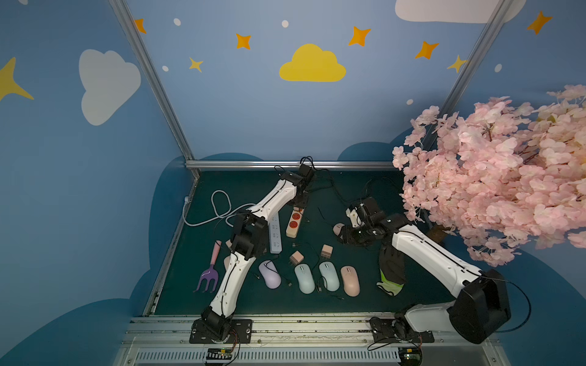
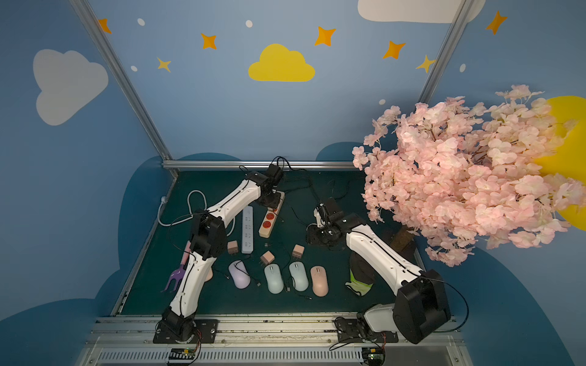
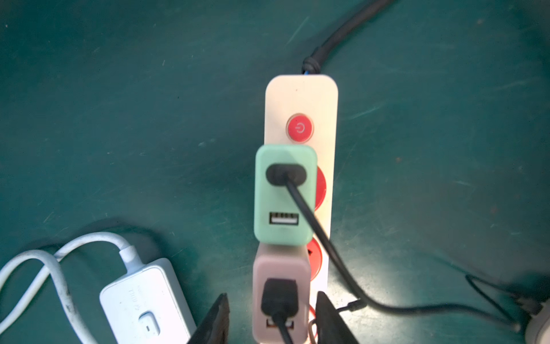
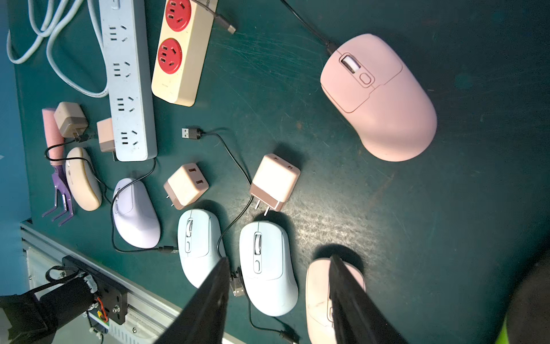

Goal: Unplug the wireless mouse
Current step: Remove the plug from the socket.

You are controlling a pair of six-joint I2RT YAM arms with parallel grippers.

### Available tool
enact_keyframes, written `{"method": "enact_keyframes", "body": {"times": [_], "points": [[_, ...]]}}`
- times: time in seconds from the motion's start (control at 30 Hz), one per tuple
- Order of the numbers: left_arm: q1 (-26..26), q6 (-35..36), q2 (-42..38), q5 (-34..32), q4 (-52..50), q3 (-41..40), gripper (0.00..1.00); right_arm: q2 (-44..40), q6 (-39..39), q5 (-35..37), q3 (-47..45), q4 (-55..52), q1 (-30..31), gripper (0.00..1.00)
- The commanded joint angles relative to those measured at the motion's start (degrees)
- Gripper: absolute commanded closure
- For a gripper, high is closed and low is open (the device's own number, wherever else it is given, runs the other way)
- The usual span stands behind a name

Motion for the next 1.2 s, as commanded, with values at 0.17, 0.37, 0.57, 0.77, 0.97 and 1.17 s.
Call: {"method": "enact_keyframes", "body": {"times": [0.17,0.37,0.57,0.77,0.97,1.17], "points": [[0.52,0.57,3.98,1.37,-1.69,2.99,0.56,0.51,0.18,-1.18,-0.54,0.54,-0.15,0.47],[0.53,0.24,3.69,1.78,-2.04,2.91,0.68,0.41,0.07,-1.51,-0.57,1.10,-0.09,0.47],[0.62,-0.12,2.55,3.11,-2.09,2.63,0.73,1.33,-0.55,-4.51,0.08,3.65,-0.07,0.47],[1.75,-0.62,1.58,5.29,-2.14,2.60,0.53,3.69,0.28,-7.11,1.96,5.63,0.01,0.48],[2.10,-0.25,1.05,5.34,-1.69,2.64,0.51,3.99,0.26,-6.98,1.98,5.55,0.33,0.48],[2.14,-0.21,0.78,5.29,-1.43,2.79,0.54,3.91,0.30,-6.98,1.44,5.50,0.30,0.48]]}}
